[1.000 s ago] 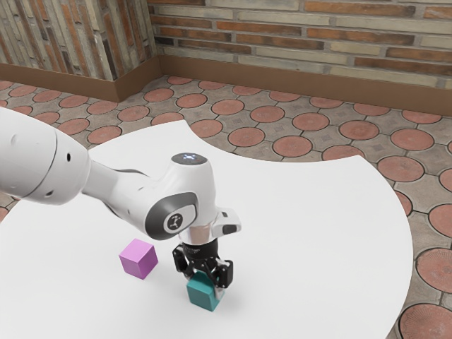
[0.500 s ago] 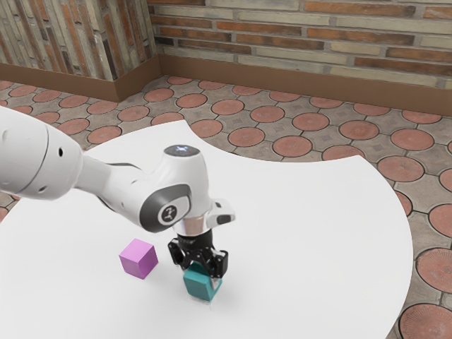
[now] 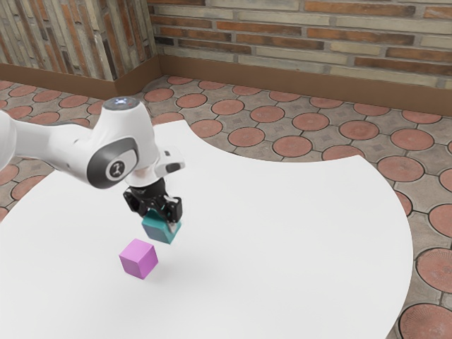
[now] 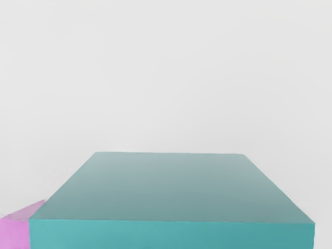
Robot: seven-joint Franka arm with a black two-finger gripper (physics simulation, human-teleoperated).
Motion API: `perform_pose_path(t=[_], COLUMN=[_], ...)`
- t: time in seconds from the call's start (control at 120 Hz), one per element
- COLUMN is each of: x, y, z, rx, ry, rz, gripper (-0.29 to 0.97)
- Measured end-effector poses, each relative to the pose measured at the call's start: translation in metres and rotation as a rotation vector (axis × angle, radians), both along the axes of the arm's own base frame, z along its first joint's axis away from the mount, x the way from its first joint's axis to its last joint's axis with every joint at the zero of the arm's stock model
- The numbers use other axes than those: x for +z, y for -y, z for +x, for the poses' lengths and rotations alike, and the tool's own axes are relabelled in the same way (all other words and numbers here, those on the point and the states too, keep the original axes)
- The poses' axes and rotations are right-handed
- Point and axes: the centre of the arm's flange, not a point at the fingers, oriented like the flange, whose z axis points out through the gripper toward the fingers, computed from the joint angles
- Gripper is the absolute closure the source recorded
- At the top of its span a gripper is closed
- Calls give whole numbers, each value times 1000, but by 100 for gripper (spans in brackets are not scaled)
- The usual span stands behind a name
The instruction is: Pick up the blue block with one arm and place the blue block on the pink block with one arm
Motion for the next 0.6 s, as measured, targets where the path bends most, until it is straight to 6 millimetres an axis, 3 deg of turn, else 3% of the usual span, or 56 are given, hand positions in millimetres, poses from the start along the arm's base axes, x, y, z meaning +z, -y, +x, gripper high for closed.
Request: perform_pose_path(t=[0.2,0.375,0.6], x=[-5,-6,-8], y=[-56,-52,-62], z=[-11,-18,-34], rx=[37,-29,-68], ry=[-32,-67,-123], rz=[10,13,11], gripper=[31,31,31])
